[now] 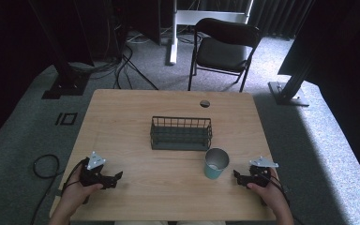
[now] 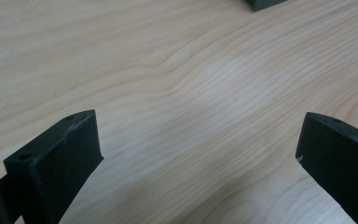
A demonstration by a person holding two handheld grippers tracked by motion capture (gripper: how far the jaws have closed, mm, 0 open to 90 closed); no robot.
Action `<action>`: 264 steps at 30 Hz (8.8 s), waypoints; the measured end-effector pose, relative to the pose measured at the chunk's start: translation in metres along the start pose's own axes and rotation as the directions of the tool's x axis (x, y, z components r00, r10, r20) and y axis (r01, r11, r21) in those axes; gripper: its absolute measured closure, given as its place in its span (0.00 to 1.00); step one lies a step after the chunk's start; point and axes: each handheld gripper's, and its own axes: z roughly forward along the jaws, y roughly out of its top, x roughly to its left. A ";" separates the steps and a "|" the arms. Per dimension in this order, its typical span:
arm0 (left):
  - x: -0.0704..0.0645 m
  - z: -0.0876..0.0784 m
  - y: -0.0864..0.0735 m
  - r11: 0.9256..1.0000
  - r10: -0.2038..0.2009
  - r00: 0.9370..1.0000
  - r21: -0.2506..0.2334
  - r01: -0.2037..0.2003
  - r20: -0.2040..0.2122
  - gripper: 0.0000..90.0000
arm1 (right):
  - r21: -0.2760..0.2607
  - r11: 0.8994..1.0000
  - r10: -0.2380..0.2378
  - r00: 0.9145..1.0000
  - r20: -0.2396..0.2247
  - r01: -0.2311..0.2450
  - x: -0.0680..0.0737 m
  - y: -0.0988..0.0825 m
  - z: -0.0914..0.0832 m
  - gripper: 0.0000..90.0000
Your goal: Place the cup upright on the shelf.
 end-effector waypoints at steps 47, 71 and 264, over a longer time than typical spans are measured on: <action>-0.087 0.039 0.051 0.972 0.223 0.942 -0.126 -0.197 0.252 0.00 | 0.000 1.000 0.000 1.000 0.000 0.000 0.000 0.000 0.000 0.13; -0.137 0.064 0.081 0.951 0.296 0.898 -0.189 -0.245 0.325 0.00 | -0.001 1.000 0.001 1.000 0.000 -0.001 0.000 0.000 0.000 0.13; -0.129 0.126 0.207 0.879 -0.091 0.995 -0.473 0.064 -0.034 0.15 | -0.002 1.000 0.002 1.000 -0.002 -0.002 0.000 0.000 0.000 0.13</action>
